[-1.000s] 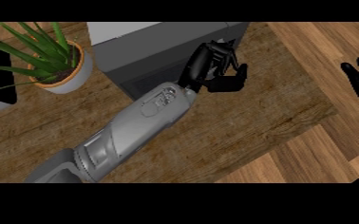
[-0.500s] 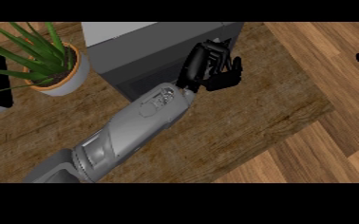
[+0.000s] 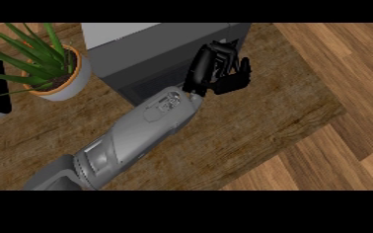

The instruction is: Pick up the milk, place it into the microwave and close the microwave

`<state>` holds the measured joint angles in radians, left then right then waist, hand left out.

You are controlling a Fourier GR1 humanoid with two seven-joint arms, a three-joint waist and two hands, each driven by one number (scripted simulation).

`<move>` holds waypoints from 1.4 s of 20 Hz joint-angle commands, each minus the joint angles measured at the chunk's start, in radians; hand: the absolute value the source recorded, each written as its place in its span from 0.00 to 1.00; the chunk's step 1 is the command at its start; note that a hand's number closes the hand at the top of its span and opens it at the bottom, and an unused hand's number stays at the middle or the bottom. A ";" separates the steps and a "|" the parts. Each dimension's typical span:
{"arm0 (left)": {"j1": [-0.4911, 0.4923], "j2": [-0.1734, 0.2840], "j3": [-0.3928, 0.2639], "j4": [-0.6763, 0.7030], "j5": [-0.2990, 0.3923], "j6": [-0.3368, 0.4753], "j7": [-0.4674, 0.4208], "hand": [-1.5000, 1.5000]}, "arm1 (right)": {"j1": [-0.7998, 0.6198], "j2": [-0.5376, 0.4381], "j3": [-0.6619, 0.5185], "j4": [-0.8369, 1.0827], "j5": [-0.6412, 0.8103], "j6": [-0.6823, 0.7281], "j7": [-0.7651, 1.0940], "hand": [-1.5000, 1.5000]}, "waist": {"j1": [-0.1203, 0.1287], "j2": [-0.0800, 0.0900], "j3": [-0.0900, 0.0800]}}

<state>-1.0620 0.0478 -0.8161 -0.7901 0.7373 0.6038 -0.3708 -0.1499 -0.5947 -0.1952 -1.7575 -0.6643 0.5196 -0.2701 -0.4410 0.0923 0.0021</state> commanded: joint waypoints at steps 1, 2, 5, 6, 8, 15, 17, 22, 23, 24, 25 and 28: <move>-0.085 -0.045 0.008 0.054 0.007 -0.018 0.011 1.00 | -0.019 -0.014 -0.008 0.002 -0.025 0.003 0.013 0.00 | -0.018 0.013 0.001; -0.085 -0.045 0.000 0.051 0.009 -0.015 0.018 1.00 | -0.019 -0.024 -0.010 0.009 -0.030 0.013 0.017 0.00 | -0.025 0.014 0.003; -0.079 -0.045 -0.008 0.050 0.010 -0.006 0.004 1.00 | -0.030 -0.022 -0.011 0.011 -0.038 0.010 0.018 0.00 | -0.019 0.019 0.003; -0.074 -0.045 -0.011 0.050 0.013 -0.004 0.004 1.00 | -0.031 -0.020 -0.005 0.005 -0.046 0.015 0.020 0.00 | -0.023 0.019 0.003; -0.078 -0.045 -0.006 0.046 0.022 0.001 0.006 1.00 | -0.025 -0.027 -0.009 0.012 -0.061 0.019 0.030 0.00 | -0.033 0.016 0.003; -0.037 -0.048 0.103 0.136 0.085 0.166 0.025 1.00 | -0.032 -0.048 -0.056 0.032 -0.089 0.003 0.035 0.00 | 0.040 0.014 0.002; -0.034 -0.048 0.092 0.151 0.089 0.153 0.018 1.00 | -0.035 -0.060 -0.071 0.023 -0.095 -0.002 0.040 0.00 | 0.057 0.013 -0.001; -0.033 -0.010 0.053 0.181 0.114 0.108 0.017 1.00 | -0.018 -0.070 -0.111 0.023 -0.114 -0.013 0.037 0.00 | 0.085 0.013 0.000; -0.016 0.003 0.046 0.188 0.123 0.094 0.013 1.00 | -0.011 -0.077 -0.119 0.015 -0.117 -0.013 0.040 0.00 | 0.094 0.011 -0.002; -0.027 0.006 0.042 0.188 0.131 0.074 0.016 1.00 | -0.012 -0.079 -0.119 0.013 -0.117 -0.016 0.043 0.00 | 0.103 0.012 -0.002; -0.027 0.009 0.034 0.193 0.137 0.063 0.019 1.00 | -0.009 -0.078 -0.118 0.009 -0.122 -0.015 0.046 0.00 | 0.111 0.014 -0.002; -0.016 0.038 0.016 0.210 0.153 0.026 0.022 1.00 | 0.010 -0.089 -0.145 0.004 -0.132 -0.020 0.049 0.00 | 0.119 0.013 -0.002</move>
<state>-1.1392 -0.0018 -0.8736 -0.7397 0.8623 0.5889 -0.3531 -0.1549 -0.6737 -0.3163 -1.7476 -0.7836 0.5053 -0.2258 -0.3608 0.0991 0.0047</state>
